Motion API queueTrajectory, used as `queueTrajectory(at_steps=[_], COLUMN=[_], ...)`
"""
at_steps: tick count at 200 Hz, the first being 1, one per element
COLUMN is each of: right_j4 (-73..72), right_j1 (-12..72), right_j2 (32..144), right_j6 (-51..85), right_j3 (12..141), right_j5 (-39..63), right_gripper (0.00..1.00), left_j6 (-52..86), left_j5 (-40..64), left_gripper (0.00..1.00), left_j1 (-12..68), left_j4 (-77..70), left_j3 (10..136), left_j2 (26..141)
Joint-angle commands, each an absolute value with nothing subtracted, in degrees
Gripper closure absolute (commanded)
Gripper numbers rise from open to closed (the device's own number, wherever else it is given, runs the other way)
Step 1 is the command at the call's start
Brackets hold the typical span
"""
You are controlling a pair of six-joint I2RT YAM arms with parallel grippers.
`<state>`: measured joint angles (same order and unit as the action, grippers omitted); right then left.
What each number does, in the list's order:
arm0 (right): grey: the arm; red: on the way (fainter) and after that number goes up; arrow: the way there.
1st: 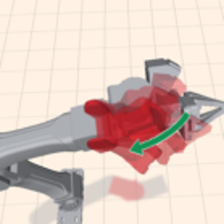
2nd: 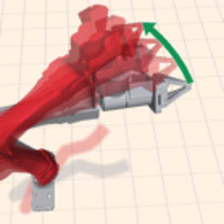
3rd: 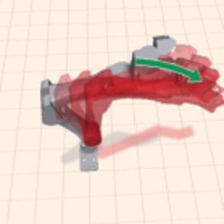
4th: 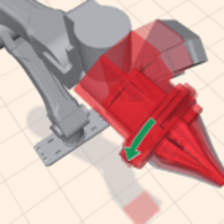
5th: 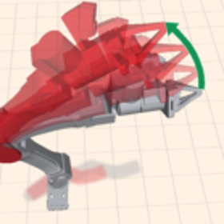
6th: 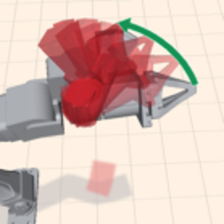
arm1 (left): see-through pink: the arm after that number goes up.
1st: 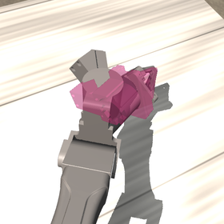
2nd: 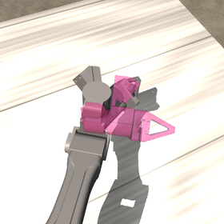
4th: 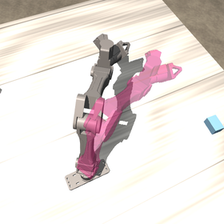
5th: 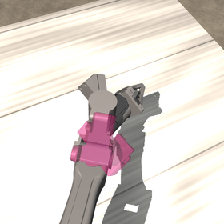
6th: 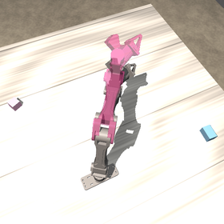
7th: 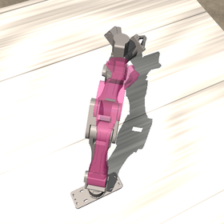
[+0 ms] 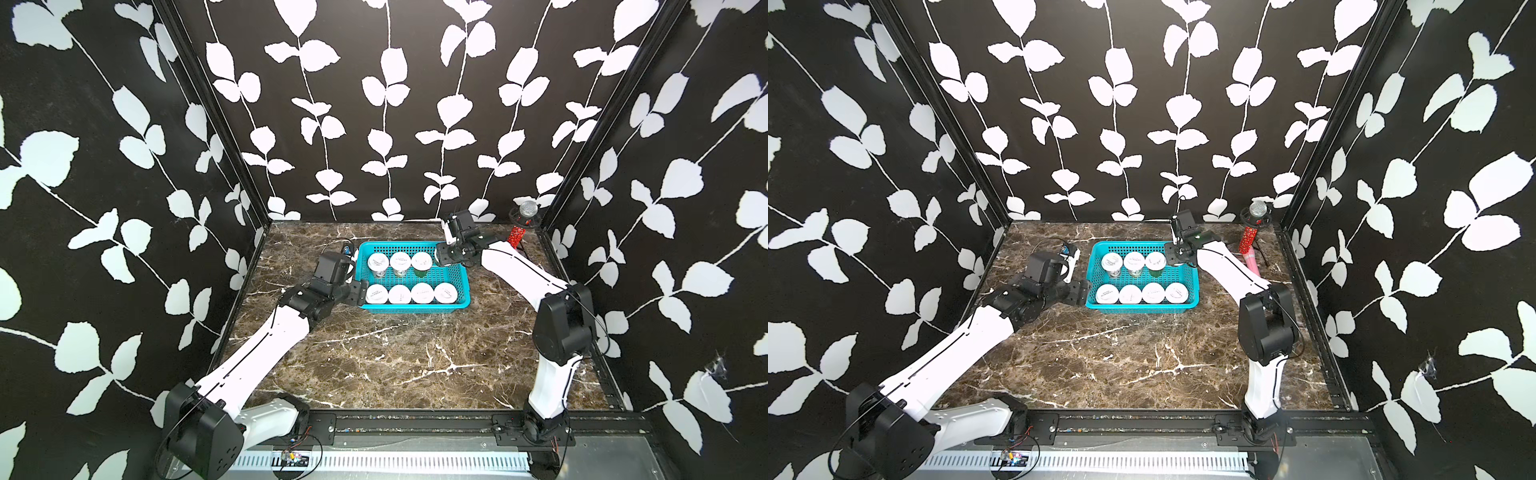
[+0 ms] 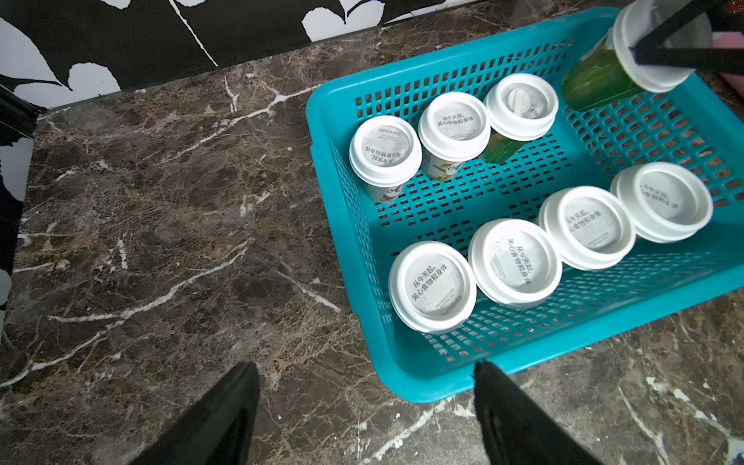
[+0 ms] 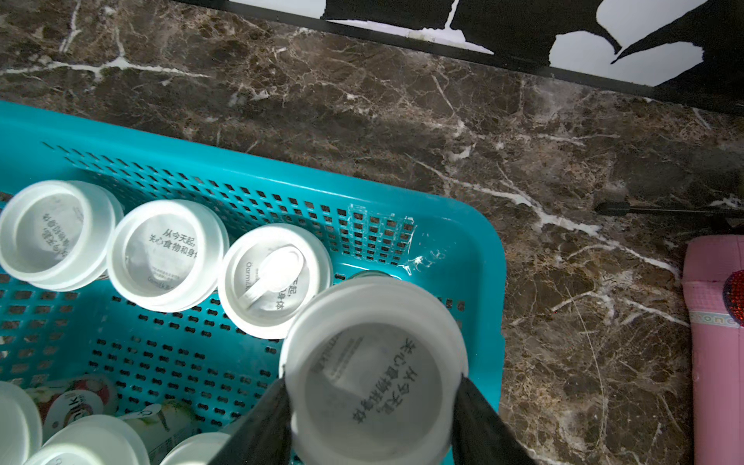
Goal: Put the yogurt in the basket
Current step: Place the yogurt in the basket.
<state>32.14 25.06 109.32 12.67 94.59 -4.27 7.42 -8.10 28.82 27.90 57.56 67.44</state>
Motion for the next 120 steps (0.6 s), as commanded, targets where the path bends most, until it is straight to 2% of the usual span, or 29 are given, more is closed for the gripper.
queueTrajectory(at_steps=[1,120], right_j4=[33.48,36.82], right_j1=[24.7,24.61], right_j2=[110.94,117.54], right_j6=[12.13,12.04], right_j3=[97.96,102.87], right_j5=[-6.58,-7.98], right_gripper=[0.47,0.46], left_j6=[6.71,6.68], left_j5=[-8.05,-8.13], left_gripper=[0.16,0.16], left_j1=[28.56,28.45], left_j4=[27.07,27.07], left_j3=[56.83,56.84], left_j2=[67.08,67.3])
